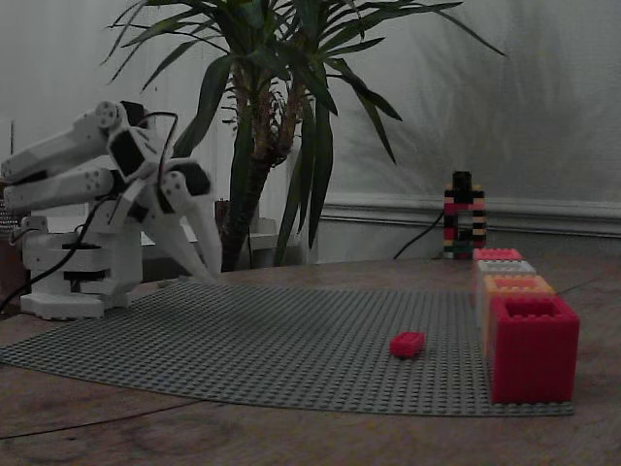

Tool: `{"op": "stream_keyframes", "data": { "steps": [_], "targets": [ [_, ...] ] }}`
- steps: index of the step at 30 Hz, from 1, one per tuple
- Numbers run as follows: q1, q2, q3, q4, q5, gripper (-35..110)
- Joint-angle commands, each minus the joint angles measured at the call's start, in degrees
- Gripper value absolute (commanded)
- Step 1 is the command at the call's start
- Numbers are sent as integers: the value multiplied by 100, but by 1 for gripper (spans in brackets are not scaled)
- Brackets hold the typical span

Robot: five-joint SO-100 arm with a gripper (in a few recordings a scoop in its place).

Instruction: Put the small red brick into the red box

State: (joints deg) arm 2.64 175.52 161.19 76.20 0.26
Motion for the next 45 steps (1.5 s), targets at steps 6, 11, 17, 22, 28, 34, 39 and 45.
{"op": "stream_keyframes", "data": {
  "steps": [6,11,17,22,28,34,39,45],
  "targets": [
    [404,-4271,-3129,-1292,-149,3],
    [404,-6855,-4948,-1354,-158,11],
    [422,-9149,-7005,-1274,-158,18],
    [413,-10283,-8411,-1090,-62,26],
    [352,-11259,-9642,-686,9,25],
    [369,-11751,-10239,-483,0,24],
    [387,-11927,-10494,-431,-105,23],
    [615,-12252,-10723,-396,-255,22]
  ]
}}
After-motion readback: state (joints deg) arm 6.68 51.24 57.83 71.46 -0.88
